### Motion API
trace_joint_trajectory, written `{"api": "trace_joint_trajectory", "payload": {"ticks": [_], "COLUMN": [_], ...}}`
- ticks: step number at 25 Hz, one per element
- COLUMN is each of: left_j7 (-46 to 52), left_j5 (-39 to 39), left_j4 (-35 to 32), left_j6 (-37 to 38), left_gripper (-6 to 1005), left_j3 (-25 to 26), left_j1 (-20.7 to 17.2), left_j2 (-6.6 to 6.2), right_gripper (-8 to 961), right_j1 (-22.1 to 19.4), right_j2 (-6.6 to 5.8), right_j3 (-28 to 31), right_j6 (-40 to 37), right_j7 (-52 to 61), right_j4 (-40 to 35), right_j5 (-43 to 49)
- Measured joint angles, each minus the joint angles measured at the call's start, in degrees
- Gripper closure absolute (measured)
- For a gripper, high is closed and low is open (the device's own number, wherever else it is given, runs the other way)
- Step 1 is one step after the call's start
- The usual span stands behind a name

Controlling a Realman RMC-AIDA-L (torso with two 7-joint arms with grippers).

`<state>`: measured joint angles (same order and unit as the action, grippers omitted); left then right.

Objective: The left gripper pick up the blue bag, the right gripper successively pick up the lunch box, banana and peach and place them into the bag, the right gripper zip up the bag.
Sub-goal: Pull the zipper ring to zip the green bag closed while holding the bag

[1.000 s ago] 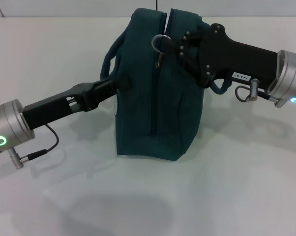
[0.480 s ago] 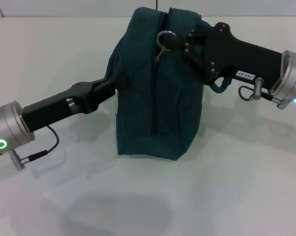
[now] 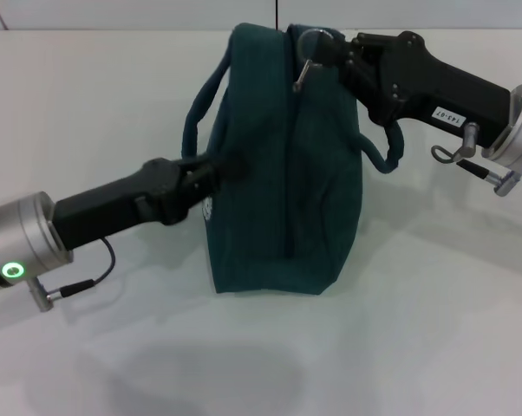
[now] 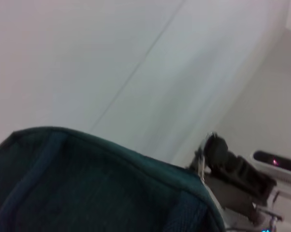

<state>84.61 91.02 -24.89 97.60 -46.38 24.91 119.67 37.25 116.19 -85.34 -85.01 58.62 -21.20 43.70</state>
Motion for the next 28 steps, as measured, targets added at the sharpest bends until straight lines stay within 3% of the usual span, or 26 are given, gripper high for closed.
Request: {"api": "trace_joint_trajectory", "payload": {"ticks": [8,21,28], "left_j7": [-1.8,-4.1,-4.5], "left_j5": [0.0,-3.3,-4.1], "left_j4": [-0.1,-0.1,-0.2], "left_j6": [1.1,4.2,3.5], "left_gripper": [945,945,946], "left_j3": [-2.5,-1.7,1.1], "left_j1": [-0.5,-5.1,-6.8], "left_j2": [-0.17,-0.85,-1.35], "right_gripper": [934,933,932], "right_j1": [0.5,0.5,0.0], "right_j2": [0.00,0.00,0.00], "right_j3": [0.3,0.1,-0.1], "right_j6": [2.2,13.6,15.5], "right_j7": [1.0,0.9,1.5], "right_j4": [0.1,0.3,1.3], "right_j5": [-0.7,-7.0,-7.8]}}
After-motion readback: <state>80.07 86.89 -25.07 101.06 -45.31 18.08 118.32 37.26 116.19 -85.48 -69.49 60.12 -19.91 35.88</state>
